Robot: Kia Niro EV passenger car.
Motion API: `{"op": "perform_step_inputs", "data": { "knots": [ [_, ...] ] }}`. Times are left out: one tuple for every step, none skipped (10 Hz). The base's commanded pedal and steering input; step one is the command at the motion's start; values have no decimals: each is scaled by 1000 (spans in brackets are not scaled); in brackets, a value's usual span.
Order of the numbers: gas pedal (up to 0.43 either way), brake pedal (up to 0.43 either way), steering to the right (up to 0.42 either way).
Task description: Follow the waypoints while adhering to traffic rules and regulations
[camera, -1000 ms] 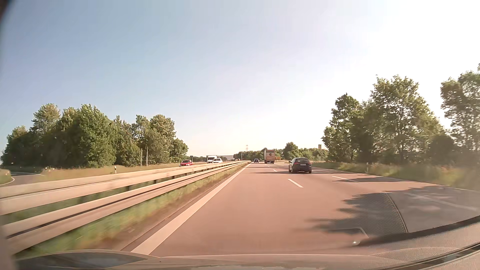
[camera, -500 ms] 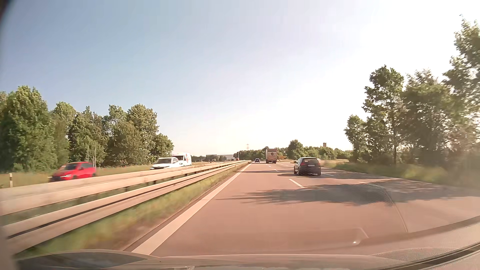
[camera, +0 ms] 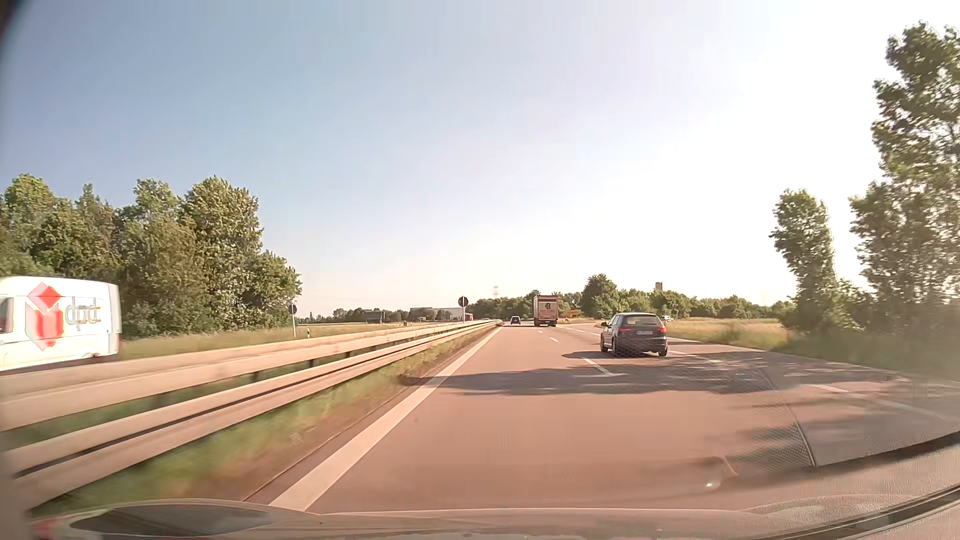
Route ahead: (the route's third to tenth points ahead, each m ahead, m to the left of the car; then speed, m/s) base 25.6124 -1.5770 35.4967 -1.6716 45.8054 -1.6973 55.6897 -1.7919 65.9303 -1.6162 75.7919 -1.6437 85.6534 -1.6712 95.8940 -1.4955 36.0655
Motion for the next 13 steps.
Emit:
{"op": "perform_step_inputs", "data": {
  "knots": [
    [299,12,0],
    [299,12,0],
    [299,12,0],
    [299,12,0],
    [299,12,-1],
    [299,12,-1],
    [299,12,-2],
    [299,12,-1],
    [299,12,-1],
    [299,12,-2],
    [299,12,-1],
    [299,12,-1],
    [299,12,-1]
  ]
}}
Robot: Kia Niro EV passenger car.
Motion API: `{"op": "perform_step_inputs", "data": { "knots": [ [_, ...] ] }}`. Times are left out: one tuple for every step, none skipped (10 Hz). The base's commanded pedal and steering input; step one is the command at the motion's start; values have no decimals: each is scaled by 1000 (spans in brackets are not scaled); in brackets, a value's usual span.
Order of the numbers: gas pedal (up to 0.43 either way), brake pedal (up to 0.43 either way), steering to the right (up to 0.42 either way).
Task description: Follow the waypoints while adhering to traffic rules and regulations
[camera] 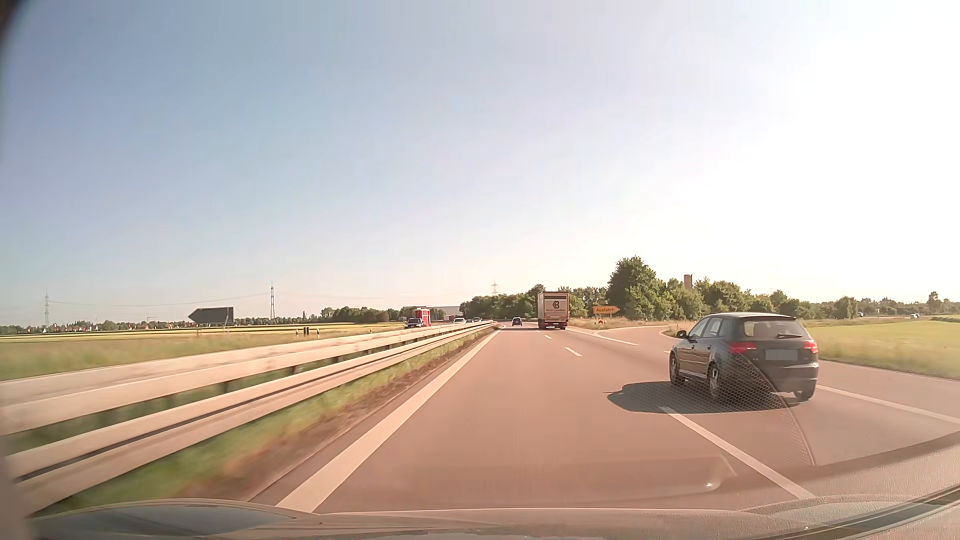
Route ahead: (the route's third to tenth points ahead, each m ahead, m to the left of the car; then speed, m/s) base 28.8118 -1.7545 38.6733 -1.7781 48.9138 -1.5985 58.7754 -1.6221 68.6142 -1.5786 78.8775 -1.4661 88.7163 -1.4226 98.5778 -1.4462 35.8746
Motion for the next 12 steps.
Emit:
{"op": "perform_step_inputs", "data": {
  "knots": [
    [299,12,-1],
    [299,12,0],
    [299,12,0],
    [299,12,0],
    [299,12,0],
    [299,12,0],
    [299,12,0],
    [299,12,0],
    [299,12,0],
    [299,12,0],
    [299,12,0],
    [299,12,0]
  ]
}}
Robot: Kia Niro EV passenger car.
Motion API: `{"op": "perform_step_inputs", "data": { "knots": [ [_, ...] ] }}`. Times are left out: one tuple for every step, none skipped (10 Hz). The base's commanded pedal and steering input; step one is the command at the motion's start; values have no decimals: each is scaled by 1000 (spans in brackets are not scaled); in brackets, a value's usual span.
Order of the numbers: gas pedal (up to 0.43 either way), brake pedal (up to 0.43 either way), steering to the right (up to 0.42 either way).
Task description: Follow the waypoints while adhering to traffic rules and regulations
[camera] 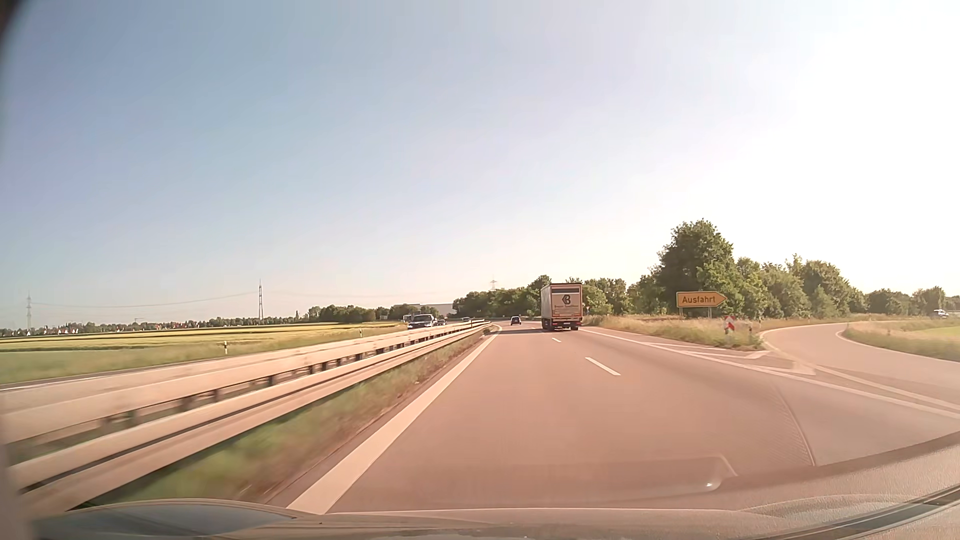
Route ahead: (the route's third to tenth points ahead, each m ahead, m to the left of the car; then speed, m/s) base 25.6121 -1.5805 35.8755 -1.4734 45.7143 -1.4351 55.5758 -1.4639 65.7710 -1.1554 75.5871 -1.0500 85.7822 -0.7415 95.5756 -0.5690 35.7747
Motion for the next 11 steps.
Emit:
{"op": "perform_step_inputs", "data": {
  "knots": [
    [299,12,0],
    [299,12,0],
    [299,12,0],
    [299,12,0],
    [299,12,0],
    [299,12,0],
    [299,12,0],
    [299,12,0],
    [299,12,0],
    [299,12,0],
    [299,12,-1]
  ]
}}
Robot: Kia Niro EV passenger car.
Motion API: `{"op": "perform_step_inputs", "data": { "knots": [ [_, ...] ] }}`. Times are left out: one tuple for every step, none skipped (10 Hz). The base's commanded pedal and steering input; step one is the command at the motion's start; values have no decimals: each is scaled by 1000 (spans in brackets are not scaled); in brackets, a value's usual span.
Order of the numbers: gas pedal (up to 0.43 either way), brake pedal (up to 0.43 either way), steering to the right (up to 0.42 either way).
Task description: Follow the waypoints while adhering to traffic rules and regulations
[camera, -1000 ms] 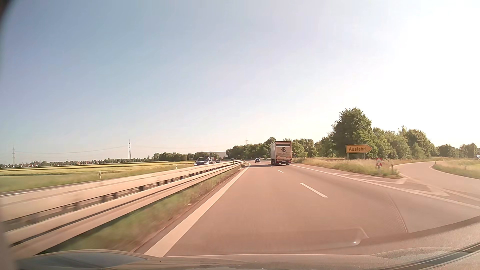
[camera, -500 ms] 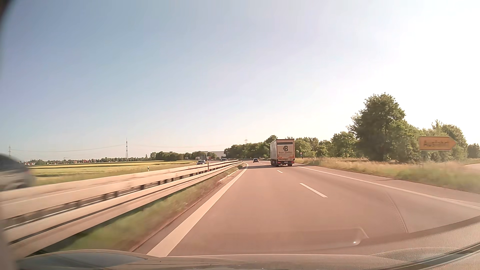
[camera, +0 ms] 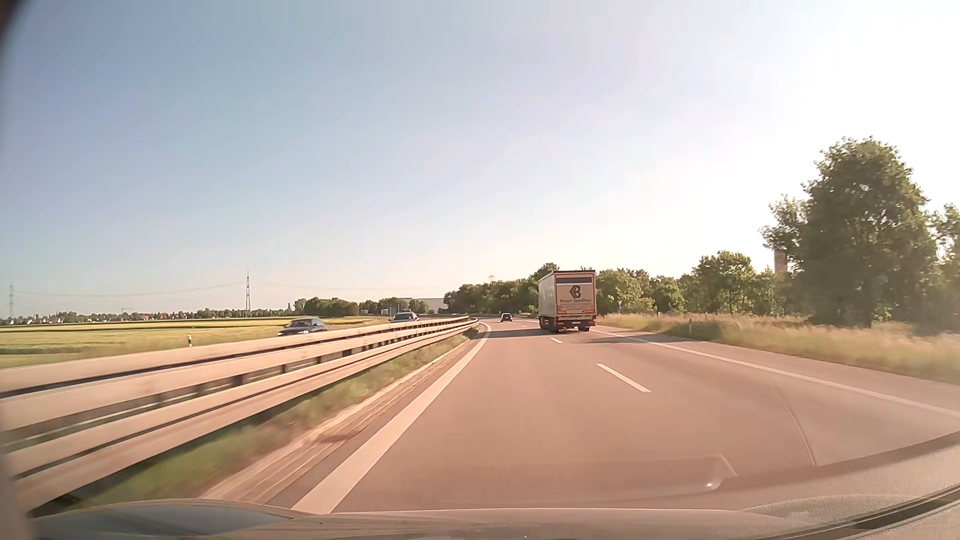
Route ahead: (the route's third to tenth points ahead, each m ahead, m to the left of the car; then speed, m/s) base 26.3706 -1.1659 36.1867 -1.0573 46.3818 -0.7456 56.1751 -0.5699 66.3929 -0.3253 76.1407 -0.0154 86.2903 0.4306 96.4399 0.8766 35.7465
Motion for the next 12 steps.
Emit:
{"op": "perform_step_inputs", "data": {
  "knots": [
    [299,12,-2],
    [299,12,-6],
    [299,12,-8],
    [299,12,-8],
    [299,12,-7],
    [299,12,-7],
    [299,12,-7],
    [299,12,-7],
    [299,12,-6],
    [299,12,-6],
    [299,12,-6],
    [299,12,-7]
  ]
}}
